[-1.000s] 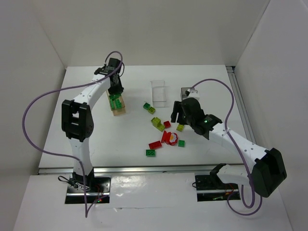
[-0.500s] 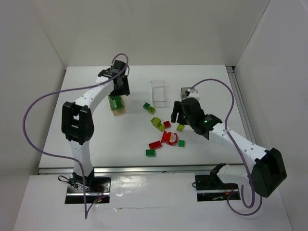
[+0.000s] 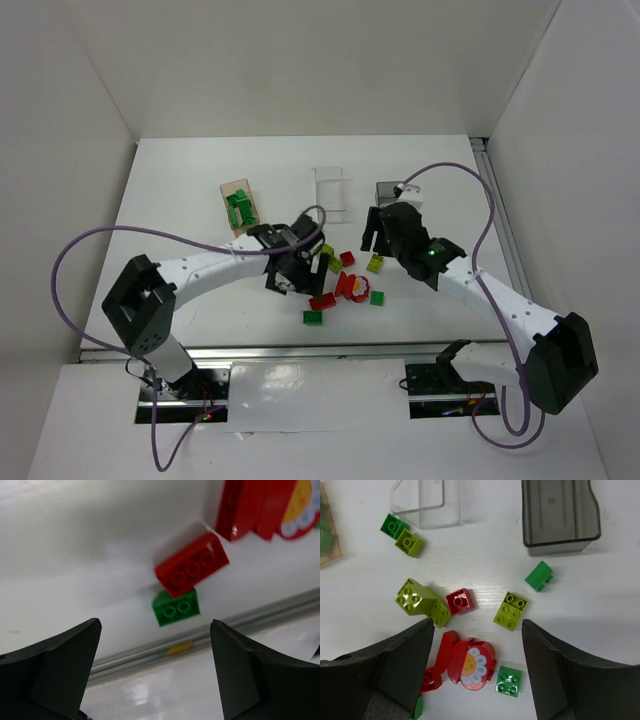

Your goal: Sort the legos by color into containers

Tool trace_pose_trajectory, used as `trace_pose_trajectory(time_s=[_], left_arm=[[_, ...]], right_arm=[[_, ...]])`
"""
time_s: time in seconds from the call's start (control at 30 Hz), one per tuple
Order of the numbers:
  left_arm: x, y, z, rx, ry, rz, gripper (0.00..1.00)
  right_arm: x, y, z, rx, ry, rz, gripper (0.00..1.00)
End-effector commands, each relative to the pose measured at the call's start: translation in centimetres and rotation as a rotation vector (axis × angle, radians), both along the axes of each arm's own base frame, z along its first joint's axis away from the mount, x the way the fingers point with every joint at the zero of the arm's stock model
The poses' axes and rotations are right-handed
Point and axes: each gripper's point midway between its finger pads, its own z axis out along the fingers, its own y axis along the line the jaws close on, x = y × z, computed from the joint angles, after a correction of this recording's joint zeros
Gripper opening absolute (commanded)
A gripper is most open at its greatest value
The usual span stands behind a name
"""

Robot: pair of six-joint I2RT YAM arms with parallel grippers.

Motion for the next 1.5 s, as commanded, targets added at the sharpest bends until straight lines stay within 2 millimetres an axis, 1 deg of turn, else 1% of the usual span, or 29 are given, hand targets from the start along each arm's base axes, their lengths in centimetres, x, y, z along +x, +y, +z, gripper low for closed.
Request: trace_pose_trajectory(time_s=[0.0,0.17,0.2,0.23,0.3,0.37,0.5,0.53,0.63,0.67,0.73,0.77,0.8,0.87,0.9,0.97,1.0,1.07,1.1,1.17,1.2,1.23,1.27,1.3,1.33,1.37,1.4,1.43,1.47], left_arm=[[-3.0,-2.6,0.3,-0.059,0.062,0.037,1.0],[-4.7,-3.0,-2.1,0.024,0.137,0.134,0.98],[-4.4,-2.6,-2.8,0.061,0.133,0.175,0.96],[-4.5,-2.8,-2.8,0.062,0.128,0.186,0.95],[-4.3,-2.9,-3.0,0.066,0.131,0.187,0.95],[-4.2,-3.1,-3.9,0.078,0.138,0.187,0.94],[-4.5,-3.1,-5.0,0.111,0.148,0.191,0.88],[-4.5,-3.1,-5.3,0.104,0.144,0.19,0.87],[-4.2,-3.0,-5.9,0.12,0.139,0.194,0.78],[-4.1,-3.2,-6.1,0.123,0.138,0.185,0.71],[-3.8,-3.1,-6.1,0.139,0.131,0.189,0.6],[-3.7,-2.8,-5.6,0.161,0.127,0.192,0.55],[-3.5,-2.4,-5.3,0.173,0.109,0.197,0.46],[-2.9,-2.4,-3.3,0.152,0.067,0.204,0.4],[-2.5,-1.5,-2.9,0.167,0.06,0.216,0.36],[-1.2,-0.8,-1.1,0.144,0.029,0.224,0.34],[-0.1,0.5,-0.8,0.153,0.017,0.255,0.34],[1.9,1.9,0.6,0.158,-0.028,0.265,0.34],[3.8,3.3,1.7,0.141,-0.057,0.312,0.34],[6.2,5.4,2.6,0.166,-0.103,0.324,0.34],[8.7,7.1,4.1,0.153,-0.14,0.377,0.34],[10.0,7.9,3.7,0.171,-0.135,0.383,0.36],[11.4,8.9,4.1,0.191,-0.156,0.382,0.36],[13.1,9.4,5.4,0.179,-0.179,0.403,0.36],[14.7,11.4,4.7,0.206,-0.17,0.451,0.36],[15.8,12.1,4.9,0.206,-0.176,0.47,0.36],[17.3,12.7,5.9,0.193,-0.203,0.488,0.36],[18.3,14.2,5.9,0.195,-0.203,0.532,0.36],[19.3,14.9,6.0,0.197,-0.217,0.556,0.36]], right_arm=[[0.2,-1.8,2.6,0.009,-0.084,-0.081,0.79],[-0.1,-3.0,3.9,0.014,-0.122,-0.137,0.83],[-0.2,-3.1,4.3,0.021,-0.131,-0.137,0.84],[-0.3,-3.2,4.0,0.014,-0.122,-0.137,0.84],[-0.5,-3.3,3.9,0.007,-0.113,-0.136,0.84],[-0.5,-3.1,3.8,0.019,-0.109,-0.134,0.84],[-0.6,-3.1,4.1,0.026,-0.118,-0.134,0.84],[-0.7,-3.2,3.8,0.02,-0.11,-0.134,0.86],[-0.8,-3.0,3.7,0.026,-0.107,-0.126,0.86],[-0.8,-3.0,3.7,0.026,-0.107,-0.125,0.86],[-0.7,-3.0,3.4,0.019,-0.098,-0.125,0.86],[-0.6,-2.9,3.1,0.02,-0.089,-0.13,0.86],[-0.7,-2.7,3.1,0.025,-0.085,-0.123,0.86],[-0.5,-2.6,3.3,0.031,-0.094,-0.123,0.86],[-0.5,-2.6,3.3,0.031,-0.094,-0.123,0.86],[-0.4,-2.4,3.0,0.034,-0.088,-0.116,0.86],[-0.3,-2.1,3.2,0.045,-0.093,-0.107,0.86],[-0.1,-1.9,3.0,0.04,-0.086,-0.107,0.86],[-0.1,-1.9,3.0,0.04,-0.086,-0.107,0.86],[0.1,-1.9,3.2,0.038,-0.094,-0.102,0.86],[0.1,-1.9,3.2,0.038,-0.094,-0.102,0.86],[0.1,-1.9,3.2,0.038,-0.094,-0.102,0.86],[0.1,-1.9,3.2,0.03,-0.095,-0.097,0.86],[0.2,-1.8,3.6,0.037,-0.104,-0.097,0.86],[0.2,-1.8,3.9,0.037,-0.104,-0.097,0.86],[0.2,-2.0,3.9,0.032,-0.107,-0.104,0.86],[0.2,-2.0,3.9,0.032,-0.107,-0.105,0.86],[0.4,-2.3,3.9,0.032,-0.107,-0.114,0.86],[0.4,-2.3,3.9,0.032,-0.107,-0.114,0.86]])
